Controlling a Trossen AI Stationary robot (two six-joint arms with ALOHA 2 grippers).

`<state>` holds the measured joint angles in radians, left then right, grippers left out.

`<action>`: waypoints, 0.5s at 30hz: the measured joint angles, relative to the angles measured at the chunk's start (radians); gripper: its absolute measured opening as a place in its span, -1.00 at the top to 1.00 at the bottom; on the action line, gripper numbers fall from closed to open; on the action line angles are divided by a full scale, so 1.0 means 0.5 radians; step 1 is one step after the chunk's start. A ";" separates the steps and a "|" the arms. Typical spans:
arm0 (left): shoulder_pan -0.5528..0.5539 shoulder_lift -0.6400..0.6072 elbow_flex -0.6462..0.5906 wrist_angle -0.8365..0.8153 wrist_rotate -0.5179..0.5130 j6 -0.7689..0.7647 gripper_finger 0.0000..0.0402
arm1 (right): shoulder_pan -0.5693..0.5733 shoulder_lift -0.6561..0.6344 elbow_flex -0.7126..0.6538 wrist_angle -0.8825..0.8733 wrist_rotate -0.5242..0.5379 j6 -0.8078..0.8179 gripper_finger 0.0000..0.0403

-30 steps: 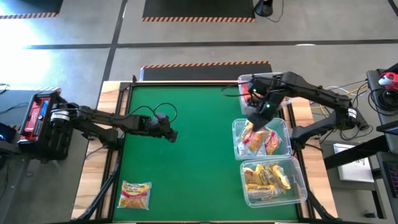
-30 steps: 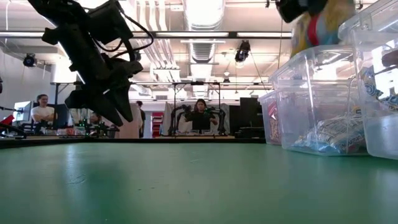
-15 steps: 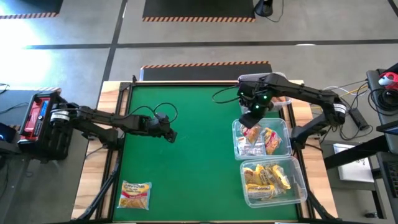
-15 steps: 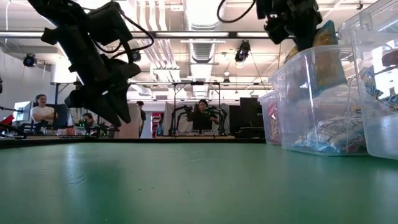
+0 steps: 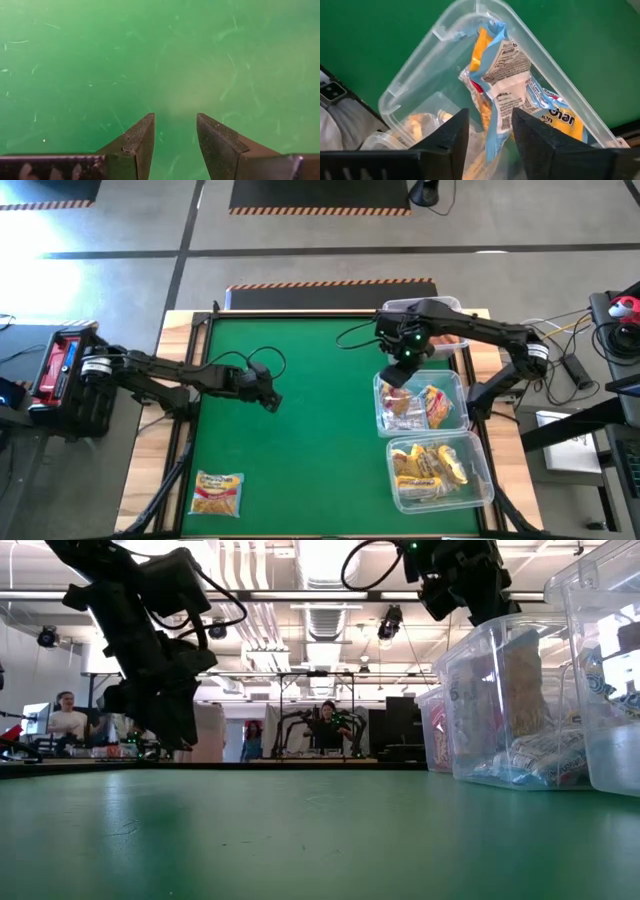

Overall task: Sort Maruchan noodles
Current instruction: Put the center blue noodle pack into the middle transparent bin, then move the right blue noodle pack to the center of the table

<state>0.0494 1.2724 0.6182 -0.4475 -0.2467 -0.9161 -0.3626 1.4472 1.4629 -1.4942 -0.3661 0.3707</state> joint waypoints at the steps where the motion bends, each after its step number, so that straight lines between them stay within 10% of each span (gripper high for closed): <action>1: 0.000 -0.001 0.000 -0.007 0.015 0.016 0.36 | 0.000 -0.003 0.017 0.000 0.000 0.016 0.29; 15: -0.199 0.004 0.096 0.037 0.265 -0.410 0.36 | 0.090 -0.008 0.142 0.633 -0.010 -0.340 0.38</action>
<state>-0.0499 1.2742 0.6663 -0.4292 -0.1141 -1.1213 -0.3174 1.4430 1.5341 -1.1775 -0.3713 0.2009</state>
